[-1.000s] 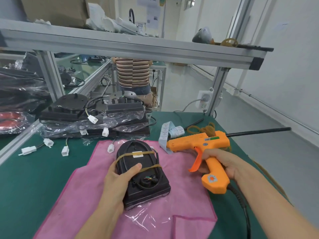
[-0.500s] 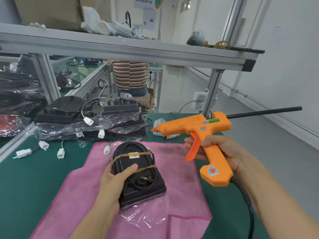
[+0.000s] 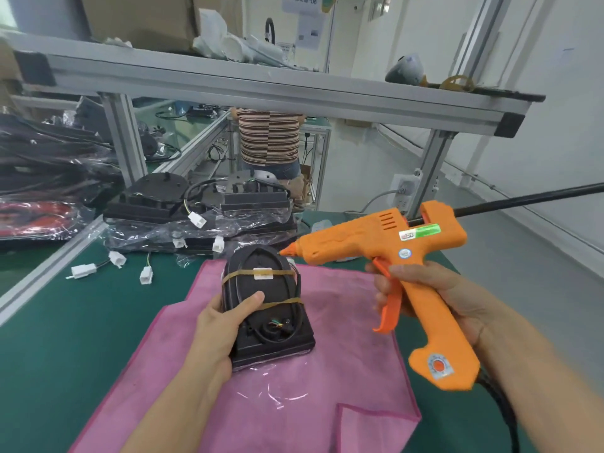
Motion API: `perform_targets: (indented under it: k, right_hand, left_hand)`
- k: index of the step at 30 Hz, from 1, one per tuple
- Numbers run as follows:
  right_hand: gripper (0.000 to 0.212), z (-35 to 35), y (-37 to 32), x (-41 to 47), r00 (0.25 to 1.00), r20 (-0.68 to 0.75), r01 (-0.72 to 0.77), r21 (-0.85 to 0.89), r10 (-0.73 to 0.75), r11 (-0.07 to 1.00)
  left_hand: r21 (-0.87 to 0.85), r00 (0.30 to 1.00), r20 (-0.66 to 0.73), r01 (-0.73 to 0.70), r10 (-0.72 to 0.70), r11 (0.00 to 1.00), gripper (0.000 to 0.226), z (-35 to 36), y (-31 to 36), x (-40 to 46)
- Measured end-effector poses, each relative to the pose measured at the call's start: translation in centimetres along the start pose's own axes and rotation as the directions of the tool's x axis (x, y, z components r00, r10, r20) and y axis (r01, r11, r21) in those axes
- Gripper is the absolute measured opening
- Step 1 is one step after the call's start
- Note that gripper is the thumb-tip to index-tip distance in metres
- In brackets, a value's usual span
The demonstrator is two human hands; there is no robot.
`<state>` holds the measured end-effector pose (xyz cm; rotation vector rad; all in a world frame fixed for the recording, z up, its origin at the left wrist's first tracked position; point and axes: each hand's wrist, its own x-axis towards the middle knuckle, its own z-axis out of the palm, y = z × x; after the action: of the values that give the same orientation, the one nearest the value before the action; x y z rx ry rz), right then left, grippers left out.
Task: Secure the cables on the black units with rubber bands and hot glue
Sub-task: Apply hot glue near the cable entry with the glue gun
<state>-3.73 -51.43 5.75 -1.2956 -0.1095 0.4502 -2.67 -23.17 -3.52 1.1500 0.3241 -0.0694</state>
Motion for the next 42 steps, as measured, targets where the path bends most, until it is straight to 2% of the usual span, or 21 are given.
perform_targets:
  k: [3,8,13,29,36,42]
  right_hand:
    - [0.043,-0.5,-0.3,0.4,0.999,0.036,-0.029,-0.090,0.033,0.996]
    - [0.038,-1.0,-1.8,1.8,0.974,0.137,-0.141,-0.256,0.180,0.956]
    - [0.040,-0.4,-2.9,3.2,0.941,0.214,-0.183,-0.327,0.261,0.927]
    - [0.044,-1.9,-3.4,4.0,0.903,0.239,-0.227,-0.438,0.356,0.870]
    - [0.049,-1.7,-3.9,5.0,0.888,0.258,-0.248,-0.427,0.381,0.869]
    - [0.044,-2.1,-3.7,5.3,0.879,0.253,-0.268,-0.438,0.404,0.858]
  left_hand:
    - [0.011,1.000,-0.008,-0.009,0.009,1.000,0.032,-0.5,0.4,0.8]
    - [0.083,1.000,0.022,0.013,-0.015,0.996,0.028,-0.7,0.4,1.5]
    - [0.110,0.998,0.053,0.029,-0.035,0.993,0.026,-0.7,0.4,1.6]
    - [0.133,0.996,0.085,0.004,-0.016,0.991,0.032,-1.2,0.3,2.0]
    - [0.159,0.997,0.075,0.007,-0.019,0.987,0.032,-1.3,0.1,2.2]
    - [0.156,0.997,0.075,0.007,-0.019,0.988,0.031,-1.4,0.2,2.2]
